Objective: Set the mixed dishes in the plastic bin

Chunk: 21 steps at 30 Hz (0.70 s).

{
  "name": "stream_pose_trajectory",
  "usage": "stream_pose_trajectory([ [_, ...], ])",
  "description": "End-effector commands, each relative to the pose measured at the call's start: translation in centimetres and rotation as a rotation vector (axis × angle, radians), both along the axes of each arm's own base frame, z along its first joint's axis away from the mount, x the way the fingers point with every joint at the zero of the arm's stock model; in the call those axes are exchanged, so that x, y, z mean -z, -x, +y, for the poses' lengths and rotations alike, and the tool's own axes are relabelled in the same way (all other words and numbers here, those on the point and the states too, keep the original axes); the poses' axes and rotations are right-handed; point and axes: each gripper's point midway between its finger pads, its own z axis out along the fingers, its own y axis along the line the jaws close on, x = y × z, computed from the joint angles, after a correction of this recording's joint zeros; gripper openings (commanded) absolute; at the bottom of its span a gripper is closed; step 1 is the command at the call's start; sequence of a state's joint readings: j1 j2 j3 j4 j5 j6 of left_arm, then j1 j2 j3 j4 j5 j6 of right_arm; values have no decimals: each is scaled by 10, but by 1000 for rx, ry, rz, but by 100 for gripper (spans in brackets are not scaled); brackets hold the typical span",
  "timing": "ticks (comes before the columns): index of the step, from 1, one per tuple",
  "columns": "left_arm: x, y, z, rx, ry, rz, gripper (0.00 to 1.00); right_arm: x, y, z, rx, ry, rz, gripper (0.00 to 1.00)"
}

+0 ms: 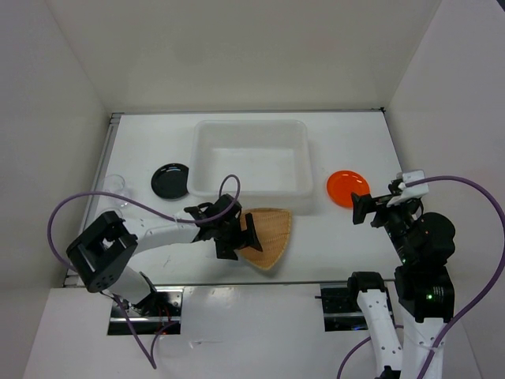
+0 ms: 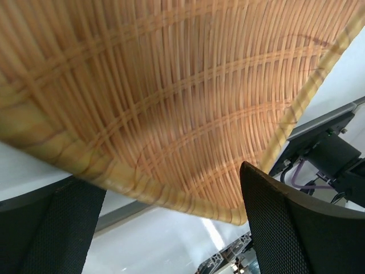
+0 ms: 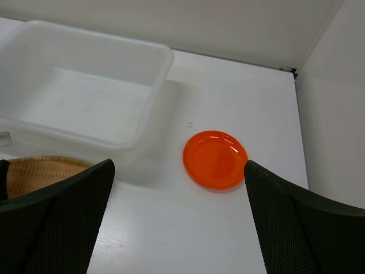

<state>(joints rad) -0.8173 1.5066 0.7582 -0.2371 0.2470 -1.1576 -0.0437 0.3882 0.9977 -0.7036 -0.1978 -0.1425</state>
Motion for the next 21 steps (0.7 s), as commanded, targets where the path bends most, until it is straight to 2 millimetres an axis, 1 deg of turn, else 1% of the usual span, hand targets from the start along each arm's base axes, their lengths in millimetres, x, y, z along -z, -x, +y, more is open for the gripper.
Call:
stream_pose_trajectory([
  [1, 10, 1, -6, 5, 27, 1, 100, -8, -1, -1, 9, -2, -33, 98],
  [2, 18, 4, -5, 3, 19, 27, 100, -8, -1, -1, 9, -2, -33, 98],
  [3, 17, 3, -9, 11, 40, 26, 100, -9, 2, -1, 9, -2, -43, 98],
  [5, 23, 5, -10, 16, 41, 36, 100, -9, 2, -1, 9, -2, -43, 98],
  [7, 21, 3, -12, 16, 51, 26, 100, -9, 2, -1, 9, -2, -43, 98],
  [9, 23, 3, -12, 16, 57, 21, 91, -9, 2, -1, 9, -11, -41, 98],
  [11, 24, 4, -13, 22, 62, 29, 79, -9, 1, -2, 18, -10, -41, 98],
  [12, 28, 5, -12, 21, 53, 37, 65, -9, 1, -2, 19, -10, -41, 98],
  [13, 33, 9, -10, 27, 47, 57, 56, -9, 1, -2, 19, -10, -41, 98],
  [15, 32, 8, -11, 27, 53, 51, 40, -11, 4, -2, 18, -10, -50, 98],
  [16, 35, 12, -10, 32, 46, 71, 21, -11, 4, -2, 18, -10, -51, 98],
  [18, 34, 13, -9, 31, 35, 81, 3, -11, 4, -2, 18, -10, -51, 98],
  [19, 36, 16, -6, 30, 21, 95, 0, -11, 4, -2, 18, -10, -51, 98],
  [20, 34, 13, -8, 40, 27, 83, 0, -11, 4, -2, 18, -10, -51, 98],
  [21, 34, 18, -6, 53, 23, 97, 0, -12, 6, -2, 18, -10, -60, 98],
])
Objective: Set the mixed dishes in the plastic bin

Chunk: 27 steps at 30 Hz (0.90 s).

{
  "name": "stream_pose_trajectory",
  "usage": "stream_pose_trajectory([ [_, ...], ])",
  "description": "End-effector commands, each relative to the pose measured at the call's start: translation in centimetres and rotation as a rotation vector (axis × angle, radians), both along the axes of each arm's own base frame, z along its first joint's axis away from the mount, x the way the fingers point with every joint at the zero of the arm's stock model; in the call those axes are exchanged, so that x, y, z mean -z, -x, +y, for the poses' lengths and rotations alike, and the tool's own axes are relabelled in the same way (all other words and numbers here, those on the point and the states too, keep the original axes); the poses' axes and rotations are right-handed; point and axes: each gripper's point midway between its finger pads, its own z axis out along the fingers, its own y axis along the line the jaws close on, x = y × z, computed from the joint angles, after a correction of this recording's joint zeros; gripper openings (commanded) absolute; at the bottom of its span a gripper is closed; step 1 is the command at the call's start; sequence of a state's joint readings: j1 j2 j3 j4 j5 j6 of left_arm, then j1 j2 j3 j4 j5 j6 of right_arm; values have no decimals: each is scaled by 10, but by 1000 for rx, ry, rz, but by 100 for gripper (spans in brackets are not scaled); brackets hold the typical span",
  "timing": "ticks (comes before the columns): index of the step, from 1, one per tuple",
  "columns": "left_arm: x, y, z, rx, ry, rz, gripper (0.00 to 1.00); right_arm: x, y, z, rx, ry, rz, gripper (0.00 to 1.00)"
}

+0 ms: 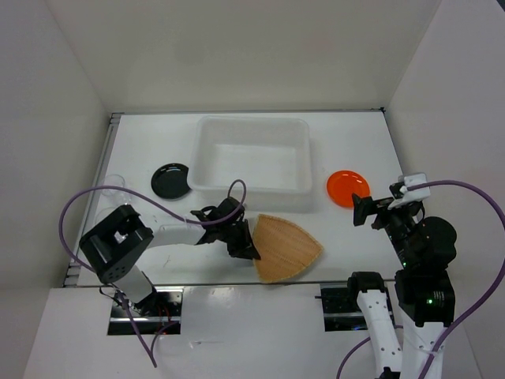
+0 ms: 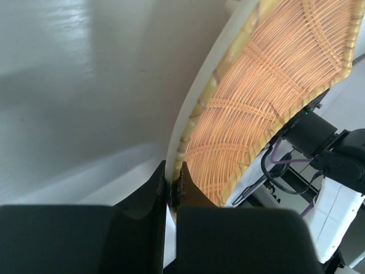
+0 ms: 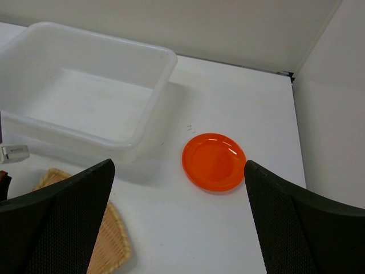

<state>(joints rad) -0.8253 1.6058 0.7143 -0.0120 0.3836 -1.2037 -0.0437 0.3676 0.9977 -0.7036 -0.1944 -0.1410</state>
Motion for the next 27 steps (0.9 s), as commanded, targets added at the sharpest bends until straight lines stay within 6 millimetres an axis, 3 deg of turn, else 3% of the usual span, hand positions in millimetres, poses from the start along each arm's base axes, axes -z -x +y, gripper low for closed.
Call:
stream_pose_trajectory([
  [1, 21, 13, 24, 16, -129, 46, 0, -9, 1, -4, 25, -9, -39, 98],
  [4, -8, 12, 20, 51, -106, 1, 0, -9, 1, -4, 25, -9, -39, 98],
  [8, -91, 2, 20, 30, -38, -129, 0, -10, 3, -5, 36, -17, -47, 98],
  [10, -133, -12, 22, -13, 14, -210, 0, -12, 5, -6, 46, -26, -57, 98],
  [11, -178, -25, 21, -47, 94, -290, 0, -12, 5, -8, 58, -25, -57, 98],
  [13, -213, -38, 22, -61, 133, -333, 0, -13, 7, -10, 69, -35, -65, 98],
  [14, -248, -53, 22, -79, 182, -382, 0, -13, 7, -11, 78, -35, -66, 98],
  [17, -276, -80, 11, -55, 230, -410, 0, -15, 7, -13, 88, -35, -75, 98],
  [18, -303, -97, 13, -76, 265, -467, 0, -15, 7, -13, 88, -35, -75, 98],
  [20, -298, -127, 14, -88, 225, -485, 0, -17, 9, -13, 87, -34, -84, 98],
  [21, -296, -152, 30, -141, 200, -494, 0, -17, 9, -13, 87, -34, -84, 98],
  [25, -260, -221, 40, -197, 207, -440, 0, -15, 10, -13, 87, -34, -84, 98],
  [26, -266, -233, 39, -200, 219, -451, 0, -15, 10, -13, 87, -34, -84, 98],
  [27, -241, -250, 38, -196, 184, -415, 0, -15, 10, -13, 87, -34, -84, 98],
])
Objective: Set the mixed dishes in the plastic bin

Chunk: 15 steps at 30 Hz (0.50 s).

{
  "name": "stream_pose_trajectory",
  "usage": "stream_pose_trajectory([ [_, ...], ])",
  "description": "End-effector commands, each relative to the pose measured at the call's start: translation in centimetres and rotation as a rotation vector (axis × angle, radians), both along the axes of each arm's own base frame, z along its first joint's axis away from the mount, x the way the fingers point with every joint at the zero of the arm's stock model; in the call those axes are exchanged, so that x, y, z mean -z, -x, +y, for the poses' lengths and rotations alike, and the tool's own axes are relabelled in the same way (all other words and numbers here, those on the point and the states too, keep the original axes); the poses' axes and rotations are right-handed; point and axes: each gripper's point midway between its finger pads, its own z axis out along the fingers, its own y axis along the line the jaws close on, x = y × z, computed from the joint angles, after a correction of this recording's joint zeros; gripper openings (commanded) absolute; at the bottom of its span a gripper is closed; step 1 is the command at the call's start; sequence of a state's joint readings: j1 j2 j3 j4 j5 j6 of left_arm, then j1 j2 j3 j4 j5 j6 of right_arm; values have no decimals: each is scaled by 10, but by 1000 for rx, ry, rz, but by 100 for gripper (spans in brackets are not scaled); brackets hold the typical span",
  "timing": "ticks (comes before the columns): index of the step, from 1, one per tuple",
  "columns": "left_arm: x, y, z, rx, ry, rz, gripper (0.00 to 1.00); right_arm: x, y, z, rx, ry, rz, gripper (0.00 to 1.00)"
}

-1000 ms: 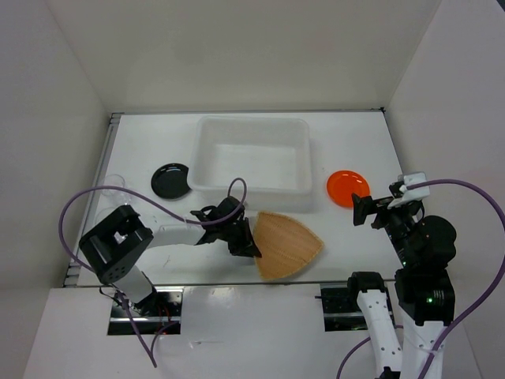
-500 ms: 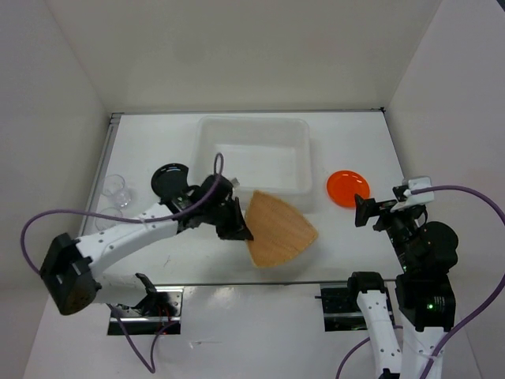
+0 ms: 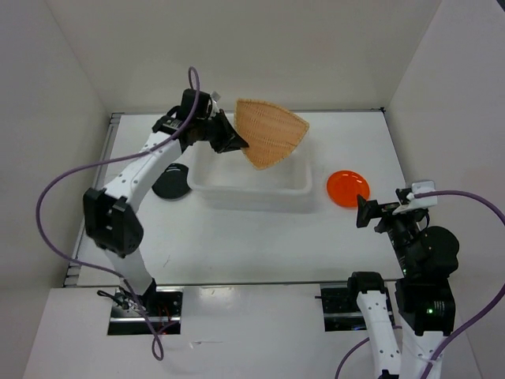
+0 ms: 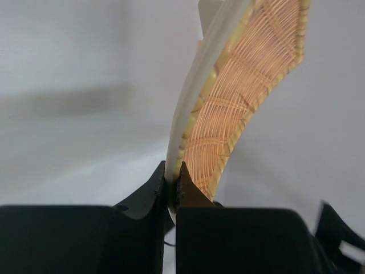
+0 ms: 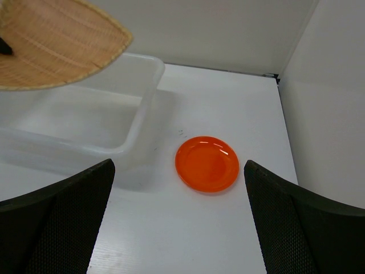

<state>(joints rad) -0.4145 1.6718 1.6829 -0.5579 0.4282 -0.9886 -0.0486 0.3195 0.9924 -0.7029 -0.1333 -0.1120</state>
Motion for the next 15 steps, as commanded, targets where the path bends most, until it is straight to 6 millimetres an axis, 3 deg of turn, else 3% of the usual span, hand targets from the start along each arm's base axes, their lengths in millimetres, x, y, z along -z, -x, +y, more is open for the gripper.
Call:
stream_pose_trajectory([
  [1, 29, -35, -3, 55, -24, 23, 0, -11, 3, -3, 20, -9, -55, 98],
  [3, 41, -55, -6, 52, -39, 43, 0, -12, 5, -3, 20, -9, -64, 98],
  [9, 85, -77, -8, -4, -73, 119, 0, -14, 8, -3, 20, -8, -75, 98],
  [14, 117, -72, -15, -107, -62, 209, 0, -15, 10, -4, 29, -8, -84, 98],
  [15, 116, -74, -18, -129, -57, 191, 0, -15, 10, -4, 29, -8, -84, 98],
])
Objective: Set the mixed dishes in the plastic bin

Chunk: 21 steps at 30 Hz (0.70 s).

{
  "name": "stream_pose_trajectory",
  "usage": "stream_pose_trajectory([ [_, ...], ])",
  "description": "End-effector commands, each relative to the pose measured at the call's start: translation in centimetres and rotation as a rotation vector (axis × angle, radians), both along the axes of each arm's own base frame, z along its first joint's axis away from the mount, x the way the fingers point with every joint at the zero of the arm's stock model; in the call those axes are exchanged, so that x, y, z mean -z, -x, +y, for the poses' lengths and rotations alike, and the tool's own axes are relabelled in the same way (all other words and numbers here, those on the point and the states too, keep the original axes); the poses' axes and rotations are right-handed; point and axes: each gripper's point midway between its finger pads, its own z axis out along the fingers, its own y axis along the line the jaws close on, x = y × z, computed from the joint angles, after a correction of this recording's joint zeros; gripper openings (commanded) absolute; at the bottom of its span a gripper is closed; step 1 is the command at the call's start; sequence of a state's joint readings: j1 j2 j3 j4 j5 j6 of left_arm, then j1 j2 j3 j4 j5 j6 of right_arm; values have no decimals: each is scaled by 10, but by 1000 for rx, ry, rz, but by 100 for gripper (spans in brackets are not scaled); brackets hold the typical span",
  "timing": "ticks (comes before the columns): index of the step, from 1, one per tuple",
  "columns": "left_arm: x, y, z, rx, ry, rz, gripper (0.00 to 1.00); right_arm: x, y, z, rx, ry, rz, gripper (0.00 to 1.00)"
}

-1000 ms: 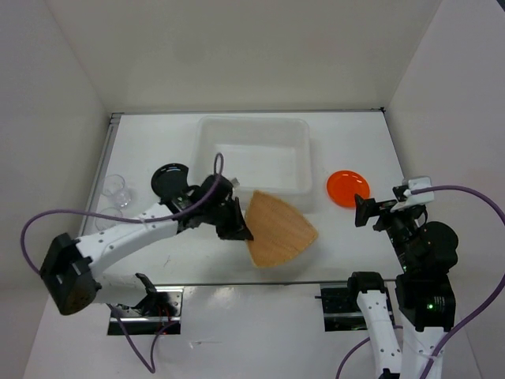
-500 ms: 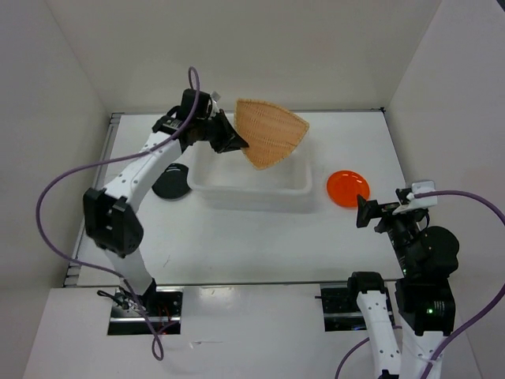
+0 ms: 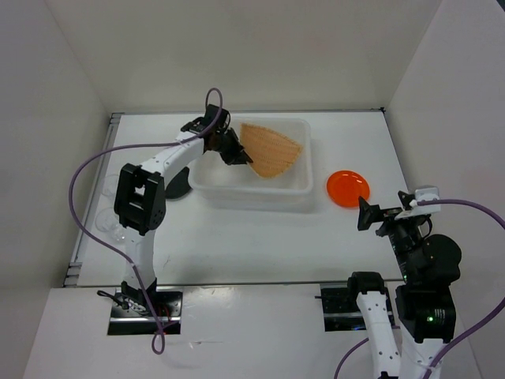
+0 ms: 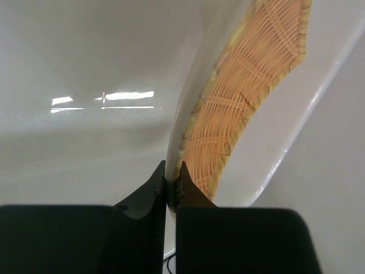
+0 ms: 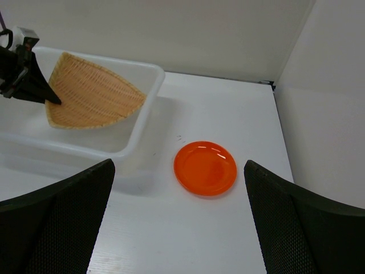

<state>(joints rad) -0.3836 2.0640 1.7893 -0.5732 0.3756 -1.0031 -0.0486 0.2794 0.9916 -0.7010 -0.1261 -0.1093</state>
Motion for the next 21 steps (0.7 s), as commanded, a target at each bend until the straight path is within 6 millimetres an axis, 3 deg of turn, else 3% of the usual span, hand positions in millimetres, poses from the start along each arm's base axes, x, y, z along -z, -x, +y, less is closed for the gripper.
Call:
stream_pose_trajectory([
  [1, -27, -9, -13, -72, 76, -81, 0, -9, 1, -3, 22, -8, -43, 98],
  [7, 15, 3, -20, -89, 59, 24, 0, -9, 1, -2, 13, -8, -43, 98],
  [12, 27, 5, -20, -81, 57, 14, 6, -9, 1, -2, 13, -8, -43, 98],
  [13, 25, 7, -21, -71, 67, 19, 18, -9, 1, -2, 13, -8, -43, 98],
  [16, 29, 7, -23, -45, 64, 8, 38, -9, 1, 0, 3, -8, -43, 98],
  [17, 29, 7, -22, -37, 59, 0, 51, -9, 1, 0, 3, -8, -43, 98],
  [20, 29, 8, -23, -16, 57, -9, 66, -9, 1, 0, 3, -8, -43, 98],
  [21, 25, 6, -23, -9, 58, -24, 75, -9, 1, 0, 3, -8, -43, 98],
])
